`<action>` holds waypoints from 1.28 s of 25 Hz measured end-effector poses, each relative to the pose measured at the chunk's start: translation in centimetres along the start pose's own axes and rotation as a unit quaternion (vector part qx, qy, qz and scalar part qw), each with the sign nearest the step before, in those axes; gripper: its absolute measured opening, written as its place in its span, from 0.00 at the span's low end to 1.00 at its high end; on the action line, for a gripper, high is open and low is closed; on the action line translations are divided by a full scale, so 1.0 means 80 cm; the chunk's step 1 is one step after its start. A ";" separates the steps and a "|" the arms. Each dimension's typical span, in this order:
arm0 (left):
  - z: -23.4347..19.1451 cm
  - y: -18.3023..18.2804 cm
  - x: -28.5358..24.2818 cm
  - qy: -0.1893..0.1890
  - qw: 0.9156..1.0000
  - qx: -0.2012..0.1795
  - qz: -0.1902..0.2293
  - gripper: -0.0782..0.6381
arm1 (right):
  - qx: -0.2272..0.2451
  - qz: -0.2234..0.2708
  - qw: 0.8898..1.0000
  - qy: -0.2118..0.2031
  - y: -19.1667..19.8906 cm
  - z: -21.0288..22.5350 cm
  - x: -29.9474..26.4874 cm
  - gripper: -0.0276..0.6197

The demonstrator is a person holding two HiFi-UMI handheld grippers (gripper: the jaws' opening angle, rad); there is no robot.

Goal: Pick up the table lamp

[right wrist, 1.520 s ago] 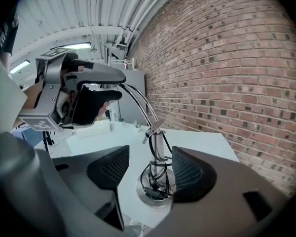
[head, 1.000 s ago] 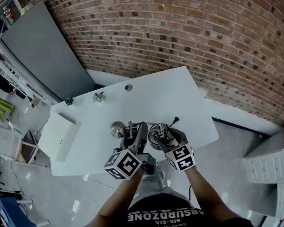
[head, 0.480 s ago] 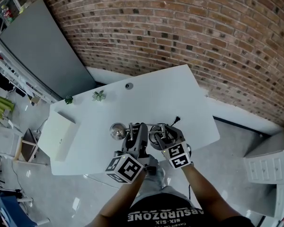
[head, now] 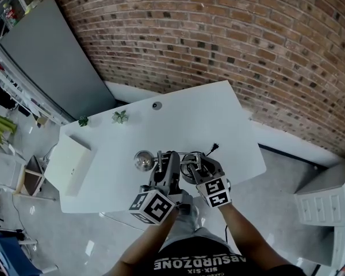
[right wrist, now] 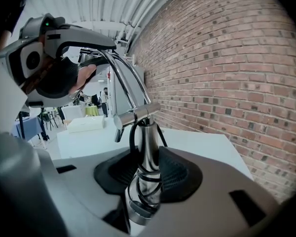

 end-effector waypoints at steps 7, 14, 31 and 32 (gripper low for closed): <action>-0.001 -0.002 0.000 0.005 1.000 0.019 -0.006 0.21 | -0.001 0.002 1.000 0.002 -0.001 -0.001 0.000 0.23; -0.001 -0.006 -0.002 0.008 0.999 0.024 -0.023 0.21 | 0.002 -0.016 1.000 0.001 -0.005 0.001 -0.001 0.23; 0.021 -0.022 -0.003 0.034 0.999 0.016 -0.034 0.21 | 0.001 -0.016 1.000 -0.006 -0.022 0.004 0.015 0.23; 0.023 -0.024 -0.003 0.038 0.999 0.012 -0.034 0.21 | 0.000 -0.013 1.000 -0.005 -0.025 0.005 0.018 0.23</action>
Point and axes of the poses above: the fingertips, and each gripper's own axes: x backward along the fingers, z to its right, y out of its underside, the point moved 9 cm from there along x, backward along the fingers, and after that the axes turned 3 degrees about -z, right-handed, at the moved point
